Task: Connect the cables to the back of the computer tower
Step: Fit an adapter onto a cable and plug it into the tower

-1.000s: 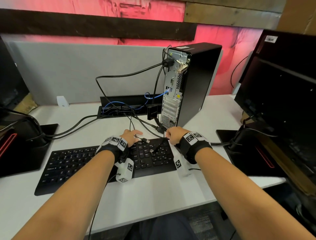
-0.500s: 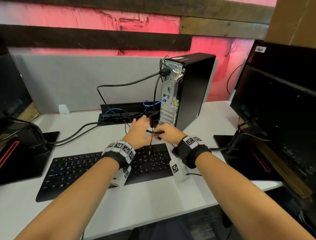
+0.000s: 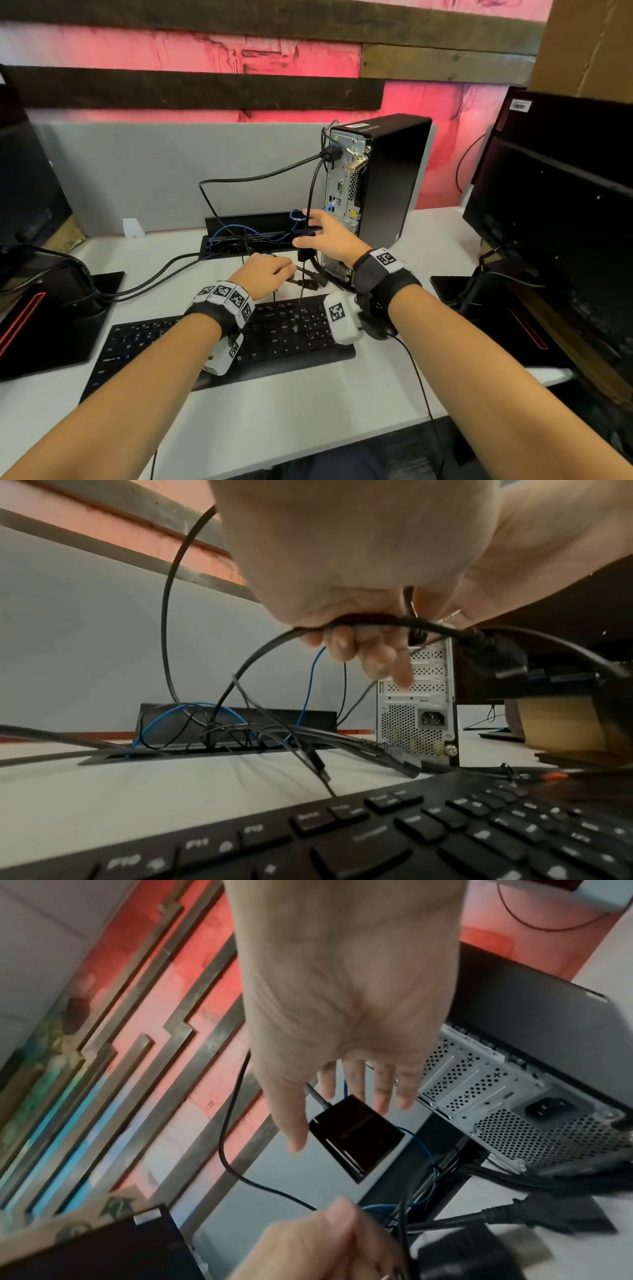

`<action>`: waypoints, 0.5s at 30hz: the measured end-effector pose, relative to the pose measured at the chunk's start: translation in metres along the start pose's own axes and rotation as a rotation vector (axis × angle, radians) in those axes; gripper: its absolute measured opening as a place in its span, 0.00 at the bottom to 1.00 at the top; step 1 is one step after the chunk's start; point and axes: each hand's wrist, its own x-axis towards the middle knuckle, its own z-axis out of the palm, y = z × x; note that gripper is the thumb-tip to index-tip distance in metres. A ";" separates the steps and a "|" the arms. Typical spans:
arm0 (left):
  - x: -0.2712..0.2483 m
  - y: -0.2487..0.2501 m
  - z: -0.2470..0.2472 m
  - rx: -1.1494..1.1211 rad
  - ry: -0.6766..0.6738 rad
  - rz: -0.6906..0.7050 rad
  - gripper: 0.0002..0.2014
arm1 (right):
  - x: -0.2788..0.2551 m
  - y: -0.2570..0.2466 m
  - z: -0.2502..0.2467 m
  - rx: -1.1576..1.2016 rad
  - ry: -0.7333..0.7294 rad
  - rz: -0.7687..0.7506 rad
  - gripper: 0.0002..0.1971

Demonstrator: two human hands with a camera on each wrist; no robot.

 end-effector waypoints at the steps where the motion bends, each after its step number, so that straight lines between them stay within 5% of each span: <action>1: 0.001 0.001 0.000 -0.027 -0.049 0.002 0.23 | 0.002 0.001 0.002 -0.027 0.000 -0.022 0.31; 5: -0.001 0.003 -0.006 -0.065 -0.129 0.106 0.28 | 0.008 0.010 0.002 -0.222 0.030 -0.108 0.10; 10: -0.008 0.021 -0.015 0.220 -0.183 0.307 0.13 | 0.009 0.019 -0.020 -0.379 -0.036 -0.055 0.14; 15: -0.004 0.030 -0.018 0.426 -0.403 0.196 0.17 | 0.007 0.019 -0.023 -0.402 -0.029 -0.060 0.15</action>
